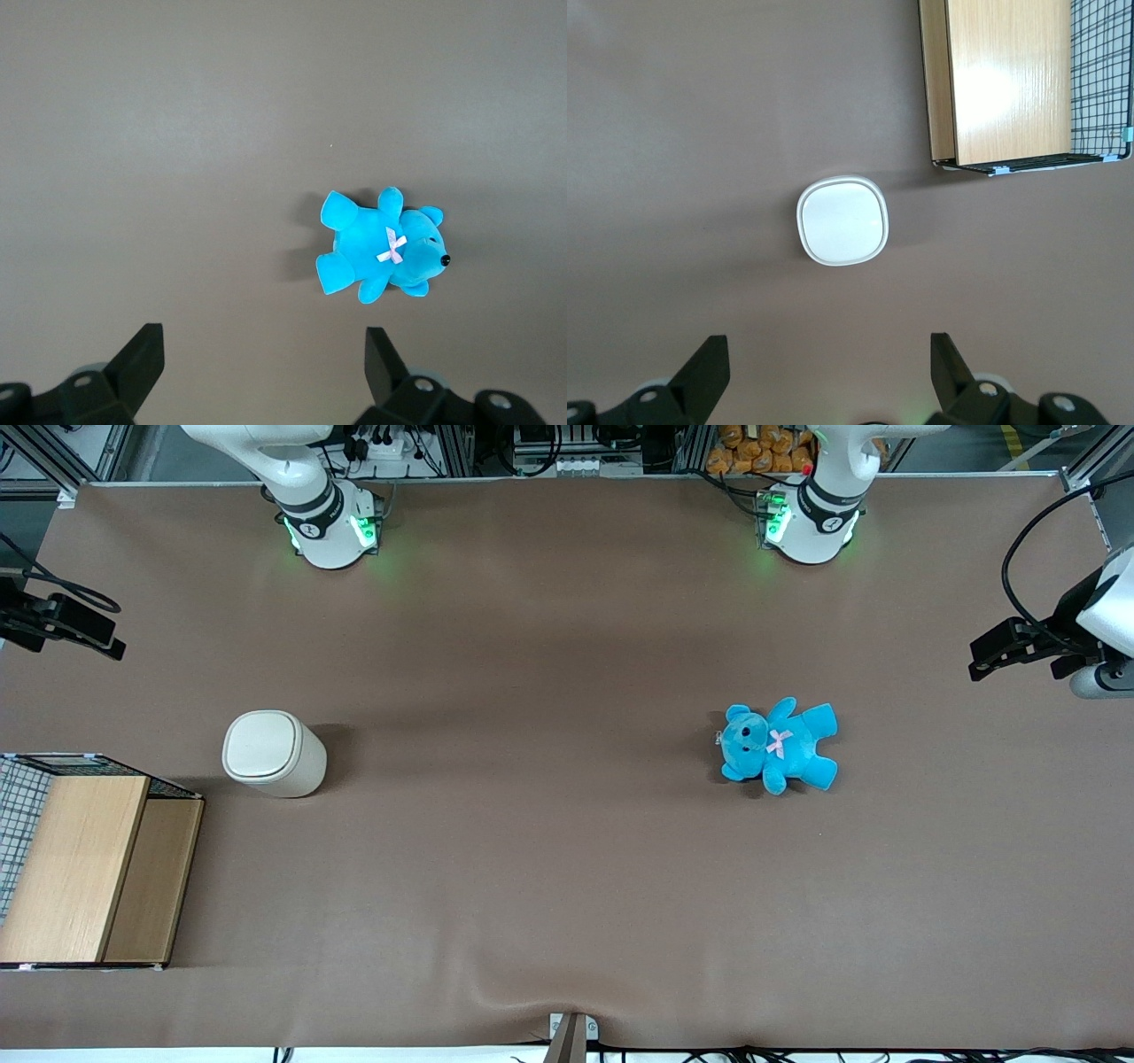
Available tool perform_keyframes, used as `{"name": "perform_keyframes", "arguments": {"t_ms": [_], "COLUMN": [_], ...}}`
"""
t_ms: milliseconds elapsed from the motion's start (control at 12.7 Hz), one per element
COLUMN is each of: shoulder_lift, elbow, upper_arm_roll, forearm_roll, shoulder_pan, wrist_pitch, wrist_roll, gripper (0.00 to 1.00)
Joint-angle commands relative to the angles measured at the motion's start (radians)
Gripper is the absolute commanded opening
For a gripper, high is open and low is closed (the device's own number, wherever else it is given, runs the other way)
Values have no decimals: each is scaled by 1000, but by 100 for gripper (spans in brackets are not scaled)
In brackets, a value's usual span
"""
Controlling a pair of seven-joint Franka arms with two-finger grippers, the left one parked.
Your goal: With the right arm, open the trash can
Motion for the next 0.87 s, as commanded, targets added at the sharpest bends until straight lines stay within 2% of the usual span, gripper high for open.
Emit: {"name": "perform_keyframes", "arguments": {"t_ms": [0,79,157,236,315,551,787], "shoulder_lift": [6,14,20,25,32,75,94], "elbow": [-38,-59,-79,-104,-131,-200,-318], "upper_arm_roll": [1,1,1,1,1,1,1], "forearm_roll": [-14,-14,-14,-14,-15,-15,-17], "shoulder_pan": [-5,-8,-17,-22,-22,-43,-46], "wrist_pitch": [-6,-3,-3,-1,0,20,144], "wrist_roll": [-5,-5,-5,-7,-7,-15,-40], "gripper": [100,100,85,38,0,0,0]}}
